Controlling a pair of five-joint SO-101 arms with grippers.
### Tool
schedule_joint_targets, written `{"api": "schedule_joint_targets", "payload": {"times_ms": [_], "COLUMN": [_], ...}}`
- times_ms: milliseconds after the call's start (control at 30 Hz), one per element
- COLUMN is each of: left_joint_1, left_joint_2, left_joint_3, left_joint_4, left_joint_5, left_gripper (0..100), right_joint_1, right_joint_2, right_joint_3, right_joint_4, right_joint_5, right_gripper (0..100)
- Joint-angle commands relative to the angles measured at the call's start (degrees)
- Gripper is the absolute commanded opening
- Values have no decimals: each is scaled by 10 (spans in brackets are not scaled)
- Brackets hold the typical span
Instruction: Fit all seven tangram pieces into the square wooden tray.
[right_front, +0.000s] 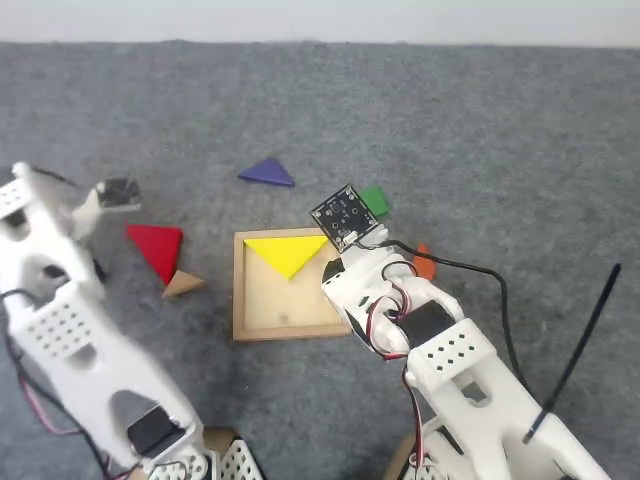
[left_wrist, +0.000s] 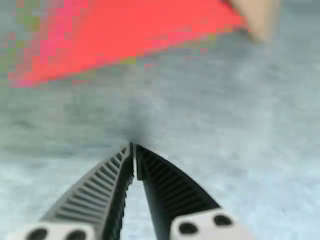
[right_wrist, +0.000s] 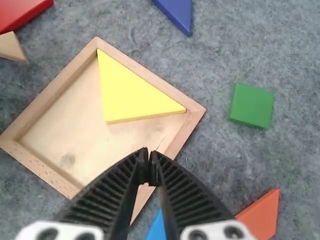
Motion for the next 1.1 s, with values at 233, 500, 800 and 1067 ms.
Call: {"api": "schedule_joint_targets", "payload": {"times_ms": [233, 500, 800, 1067], "left_joint_1": [106, 199, 167, 120], "left_joint_2": [-193, -147, -47, -34], "left_joint_3": [130, 131, 131, 131], "left_joint_4": [-120, -408, -388, -292], "left_joint_5": [69, 597, 624, 536], "left_gripper": [12, 12, 12, 12], "right_joint_1": [-6, -4, -4, -7], "right_joint_2": [-22, -22, -22, -22], "right_joint_3": [-5, -5, -5, -5], "right_joint_4": [-11, -11, -11, -11], "right_joint_5": [-4, -3, -3, -3], "right_gripper": [8, 8, 8, 8]}}
